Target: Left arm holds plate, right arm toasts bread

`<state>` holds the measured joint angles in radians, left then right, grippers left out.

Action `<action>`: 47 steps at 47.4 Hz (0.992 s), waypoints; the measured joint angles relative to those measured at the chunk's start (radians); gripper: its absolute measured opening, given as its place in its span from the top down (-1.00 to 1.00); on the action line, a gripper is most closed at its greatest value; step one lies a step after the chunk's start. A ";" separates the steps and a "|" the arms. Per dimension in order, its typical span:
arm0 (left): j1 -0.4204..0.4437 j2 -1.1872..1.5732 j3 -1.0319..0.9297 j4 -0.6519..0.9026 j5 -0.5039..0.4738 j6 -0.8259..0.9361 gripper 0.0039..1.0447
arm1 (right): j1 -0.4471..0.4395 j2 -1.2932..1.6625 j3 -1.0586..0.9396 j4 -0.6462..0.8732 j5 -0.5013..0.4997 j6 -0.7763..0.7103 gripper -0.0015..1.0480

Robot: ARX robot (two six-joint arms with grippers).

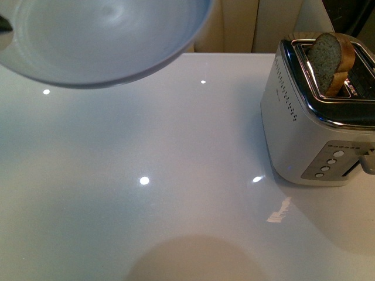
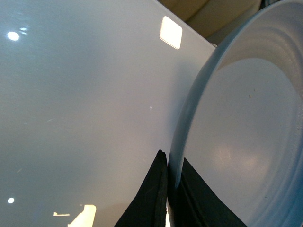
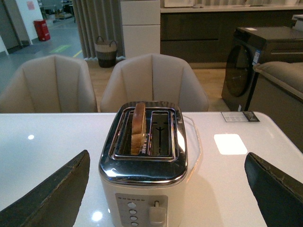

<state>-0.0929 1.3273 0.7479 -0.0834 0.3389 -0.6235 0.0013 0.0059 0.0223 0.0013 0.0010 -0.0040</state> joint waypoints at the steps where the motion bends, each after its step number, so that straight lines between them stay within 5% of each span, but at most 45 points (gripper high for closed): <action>1: 0.026 0.019 0.001 0.008 0.004 0.014 0.95 | 0.000 0.000 0.000 0.000 0.000 0.000 -0.83; 10: 0.227 0.292 0.037 0.135 0.018 0.126 0.95 | 0.000 0.000 0.000 0.000 0.000 0.000 -0.83; 18: 0.321 0.515 0.063 0.237 0.017 0.159 0.95 | 0.000 0.000 0.000 0.000 0.000 0.000 -0.83; 47: 0.392 0.920 0.152 0.416 -0.005 0.211 0.95 | 0.000 0.000 0.000 0.000 0.000 0.000 -0.83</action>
<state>0.2993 2.2471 0.9001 0.3325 0.3336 -0.4129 0.0013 0.0055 0.0223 0.0013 0.0010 -0.0036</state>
